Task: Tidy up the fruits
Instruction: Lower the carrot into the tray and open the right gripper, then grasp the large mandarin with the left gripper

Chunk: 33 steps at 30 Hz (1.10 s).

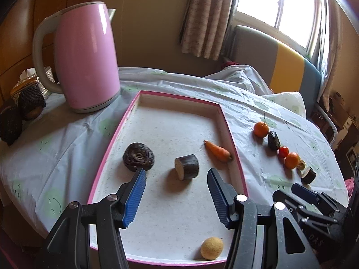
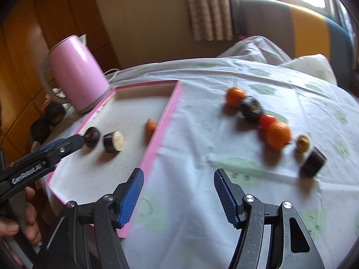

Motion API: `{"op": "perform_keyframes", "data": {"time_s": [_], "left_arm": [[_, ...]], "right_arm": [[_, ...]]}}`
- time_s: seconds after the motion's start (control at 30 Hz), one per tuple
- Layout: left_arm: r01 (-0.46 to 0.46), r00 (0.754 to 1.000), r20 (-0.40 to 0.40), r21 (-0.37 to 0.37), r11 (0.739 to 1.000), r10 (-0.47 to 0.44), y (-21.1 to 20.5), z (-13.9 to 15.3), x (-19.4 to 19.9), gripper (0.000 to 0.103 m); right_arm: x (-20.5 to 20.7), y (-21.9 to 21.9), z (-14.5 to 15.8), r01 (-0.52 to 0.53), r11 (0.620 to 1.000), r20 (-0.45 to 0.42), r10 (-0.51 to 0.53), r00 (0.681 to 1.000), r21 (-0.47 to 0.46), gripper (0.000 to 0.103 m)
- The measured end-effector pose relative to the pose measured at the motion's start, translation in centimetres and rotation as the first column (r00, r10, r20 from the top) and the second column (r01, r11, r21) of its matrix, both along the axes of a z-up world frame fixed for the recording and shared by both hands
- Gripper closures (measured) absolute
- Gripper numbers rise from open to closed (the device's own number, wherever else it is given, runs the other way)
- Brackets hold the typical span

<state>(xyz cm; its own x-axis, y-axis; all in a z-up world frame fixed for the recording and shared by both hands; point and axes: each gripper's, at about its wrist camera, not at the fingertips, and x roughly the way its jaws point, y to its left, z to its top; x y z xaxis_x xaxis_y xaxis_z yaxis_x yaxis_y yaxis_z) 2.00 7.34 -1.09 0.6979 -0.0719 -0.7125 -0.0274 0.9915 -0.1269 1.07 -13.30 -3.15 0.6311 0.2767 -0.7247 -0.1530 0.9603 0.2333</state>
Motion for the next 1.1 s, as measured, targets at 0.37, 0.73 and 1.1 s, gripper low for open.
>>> {"op": "perform_keyframes", "data": {"time_s": [0.37, 0.73, 1.1], "left_arm": [[0.12, 0.992, -0.025, -0.004, 0.993, -0.12, -3.6, -0.1, 0.3, 0.054], [0.31, 0.948, -0.05, -0.059, 0.949, -0.313, -9.7, -0.2, 1.2, 0.055], [0.417, 0.891, -0.112, -0.18, 0.891, -0.439, -16.3, -1.7, 4.5, 0.055]], "right_arm": [[-0.8, -7.2, -1.5, 0.201, 0.979, -0.029, -0.202, 0.979, -0.026, 0.037], [-1.7, -11.3, -2.0, 0.296, 0.954, -0.024, -0.298, 0.954, -0.052, 0.037], [-2.4, -13.7, -2.5, 0.351, 0.934, -0.025, -0.353, 0.935, -0.065, 0.037]]}}
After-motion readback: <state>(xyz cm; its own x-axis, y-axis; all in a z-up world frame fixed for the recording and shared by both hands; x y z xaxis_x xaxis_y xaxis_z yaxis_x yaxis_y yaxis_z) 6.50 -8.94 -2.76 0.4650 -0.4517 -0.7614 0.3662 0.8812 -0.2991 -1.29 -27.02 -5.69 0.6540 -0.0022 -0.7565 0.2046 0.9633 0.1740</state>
